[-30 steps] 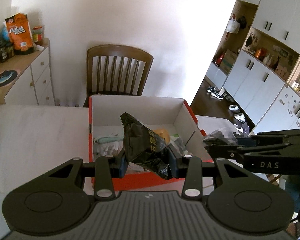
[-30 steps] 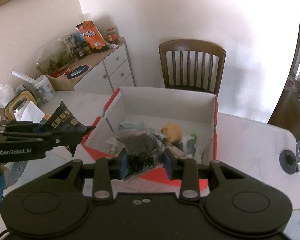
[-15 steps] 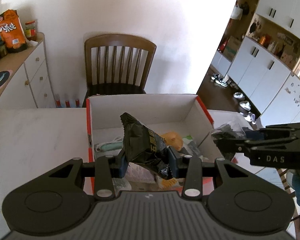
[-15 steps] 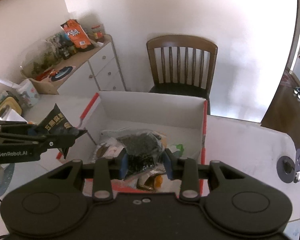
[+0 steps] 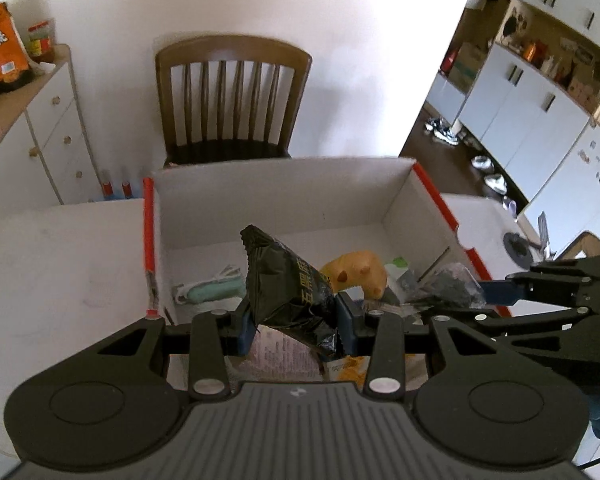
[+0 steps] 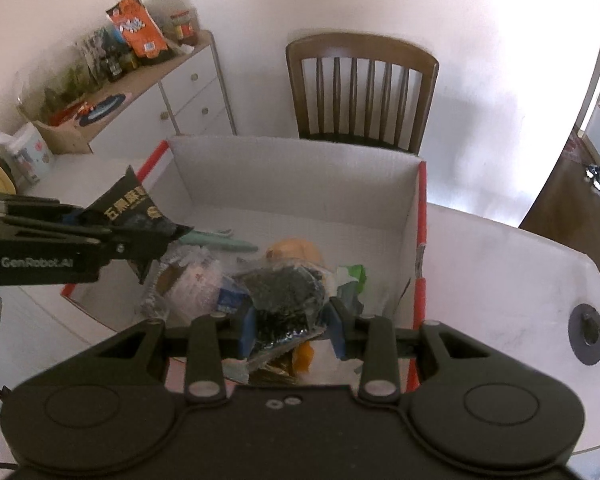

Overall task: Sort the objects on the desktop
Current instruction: 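Lower the snack bag and seaweed bag into the box and open both grippers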

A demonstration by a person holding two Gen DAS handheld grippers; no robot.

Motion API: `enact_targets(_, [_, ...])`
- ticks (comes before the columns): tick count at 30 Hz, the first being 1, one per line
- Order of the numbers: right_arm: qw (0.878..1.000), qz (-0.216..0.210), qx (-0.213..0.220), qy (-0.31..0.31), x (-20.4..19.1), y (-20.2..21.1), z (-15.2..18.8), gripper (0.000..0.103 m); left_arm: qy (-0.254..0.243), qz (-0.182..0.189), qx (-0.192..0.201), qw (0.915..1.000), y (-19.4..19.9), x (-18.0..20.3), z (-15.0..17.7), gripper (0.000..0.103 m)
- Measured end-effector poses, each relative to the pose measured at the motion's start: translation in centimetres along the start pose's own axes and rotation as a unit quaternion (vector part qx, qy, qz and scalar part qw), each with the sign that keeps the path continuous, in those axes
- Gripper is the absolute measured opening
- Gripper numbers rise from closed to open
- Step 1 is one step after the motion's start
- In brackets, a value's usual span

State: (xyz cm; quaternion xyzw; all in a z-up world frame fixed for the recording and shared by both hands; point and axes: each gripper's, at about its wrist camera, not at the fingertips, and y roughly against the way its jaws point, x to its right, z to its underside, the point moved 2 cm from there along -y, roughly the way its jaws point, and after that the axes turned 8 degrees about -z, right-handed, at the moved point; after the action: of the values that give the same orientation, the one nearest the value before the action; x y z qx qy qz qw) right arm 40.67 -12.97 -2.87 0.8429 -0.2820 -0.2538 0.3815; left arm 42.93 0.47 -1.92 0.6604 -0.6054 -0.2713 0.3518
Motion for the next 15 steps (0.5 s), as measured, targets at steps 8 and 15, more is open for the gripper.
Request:
enact_targets(8, [1.000,0.009,-0.022,0.011,0.1,-1.9,0.7,0.036,-0.020,-0.008,-0.022,0.9995,-2.3,0.3,1.1,0.039])
enact_targets(15, [0.999,0.023,-0.034,0.008,0.8,-3.4,1.2,0.036,-0.038,-0.011,-0.037,0.9985,-3.7,0.4,2.1,0.039])
